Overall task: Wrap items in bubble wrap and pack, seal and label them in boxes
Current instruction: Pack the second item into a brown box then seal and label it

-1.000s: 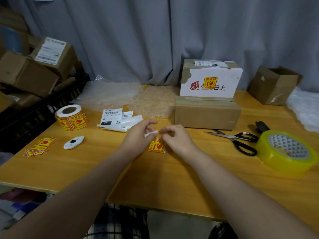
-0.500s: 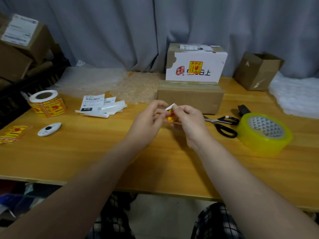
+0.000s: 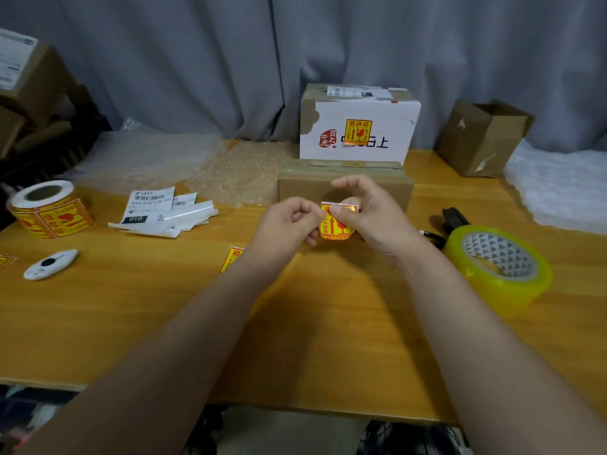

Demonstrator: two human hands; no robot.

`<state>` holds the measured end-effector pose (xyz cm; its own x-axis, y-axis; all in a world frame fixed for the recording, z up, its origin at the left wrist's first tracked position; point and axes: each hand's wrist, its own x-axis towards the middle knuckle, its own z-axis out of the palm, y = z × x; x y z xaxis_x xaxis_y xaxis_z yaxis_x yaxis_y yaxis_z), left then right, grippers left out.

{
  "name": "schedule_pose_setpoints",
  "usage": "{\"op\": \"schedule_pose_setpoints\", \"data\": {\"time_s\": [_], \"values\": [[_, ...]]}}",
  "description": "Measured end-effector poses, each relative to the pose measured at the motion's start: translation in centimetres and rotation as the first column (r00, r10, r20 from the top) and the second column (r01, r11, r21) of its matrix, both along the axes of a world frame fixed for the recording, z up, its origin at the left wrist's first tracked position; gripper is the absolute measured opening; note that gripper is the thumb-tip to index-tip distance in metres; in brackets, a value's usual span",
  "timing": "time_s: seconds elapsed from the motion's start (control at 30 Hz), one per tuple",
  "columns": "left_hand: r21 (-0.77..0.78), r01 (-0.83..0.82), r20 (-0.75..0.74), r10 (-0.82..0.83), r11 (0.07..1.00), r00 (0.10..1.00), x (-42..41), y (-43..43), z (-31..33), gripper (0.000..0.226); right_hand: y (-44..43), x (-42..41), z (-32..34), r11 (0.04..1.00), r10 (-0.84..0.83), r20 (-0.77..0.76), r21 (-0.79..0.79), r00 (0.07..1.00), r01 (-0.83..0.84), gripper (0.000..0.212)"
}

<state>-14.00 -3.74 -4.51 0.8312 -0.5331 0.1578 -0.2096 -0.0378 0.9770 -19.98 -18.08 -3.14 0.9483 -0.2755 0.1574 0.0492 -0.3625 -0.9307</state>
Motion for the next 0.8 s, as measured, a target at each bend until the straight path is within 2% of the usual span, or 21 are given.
{"op": "schedule_pose_setpoints", "data": {"time_s": [0.07, 0.23, 0.3, 0.37, 0.43, 0.5, 0.57, 0.63, 0.73, 0.8], "values": [[0.012, 0.000, -0.008, 0.000, 1.000, 1.000, 0.0, -0.1, 0.1, 0.006, 0.0, 0.0, -0.3, 1.000, 0.020, 0.000, -0.008, 1.000, -0.020, 0.034], [0.112, -0.022, 0.053, 0.017, 0.993, 0.998, 0.4, -0.3, -0.1, 0.016, -0.3, -0.3, -1.2, 0.994, 0.098, 0.028, -0.055, 0.995, -0.096, 0.031], [0.065, -0.018, 0.022, 0.016, 0.998, 1.000, 0.2, -0.4, -0.3, 0.017, -0.7, -0.6, -1.6, 0.993, 0.119, 0.029, -0.013, 0.992, -0.119, 0.037], [-0.041, -0.041, -0.042, 0.039, 0.998, 0.998, -0.1, -0.5, -0.3, 0.015, -0.9, -0.6, -1.8, 0.986, 0.118, 0.043, 0.116, 0.992, -0.122, 0.046], [-0.148, -0.059, -0.142, 0.037, 0.987, 0.989, -0.3, -0.7, -0.2, 0.016, -0.9, -0.5, -1.8, 0.972, 0.068, 0.070, 0.222, 0.995, -0.082, 0.049], [-0.177, -0.055, -0.240, 0.011, 0.983, 0.971, -0.1, -0.7, -0.2, 0.017, -1.0, -0.3, -1.8, 0.973, -0.033, 0.117, 0.232, 0.993, 0.005, 0.043], [-0.132, -0.009, -0.300, -0.031, 0.991, 0.953, 0.1, -0.4, -0.3, 0.016, -0.8, -0.1, -1.7, 0.990, -0.113, 0.172, 0.107, 0.979, 0.096, 0.033], [-0.106, 0.052, -0.317, -0.083, 0.993, 0.945, 0.3, 0.0, -0.6, 0.015, -0.6, 0.1, -1.9, 0.979, -0.152, 0.238, -0.095, 0.959, 0.179, 0.028], [-0.186, 0.071, -0.326, -0.129, 0.980, 0.936, 0.6, 0.4, -0.9, 0.012, -0.3, 0.3, -2.4, 0.861, -0.210, 0.316, -0.389, 0.925, 0.329, 0.010], [-0.218, 0.045, -0.319, -0.115, 0.975, 0.941, 0.8, 0.4, -1.0, 0.010, -0.3, 0.3, -2.3, 0.776, -0.209, 0.397, -0.489, 0.894, 0.399, 0.011]]}}
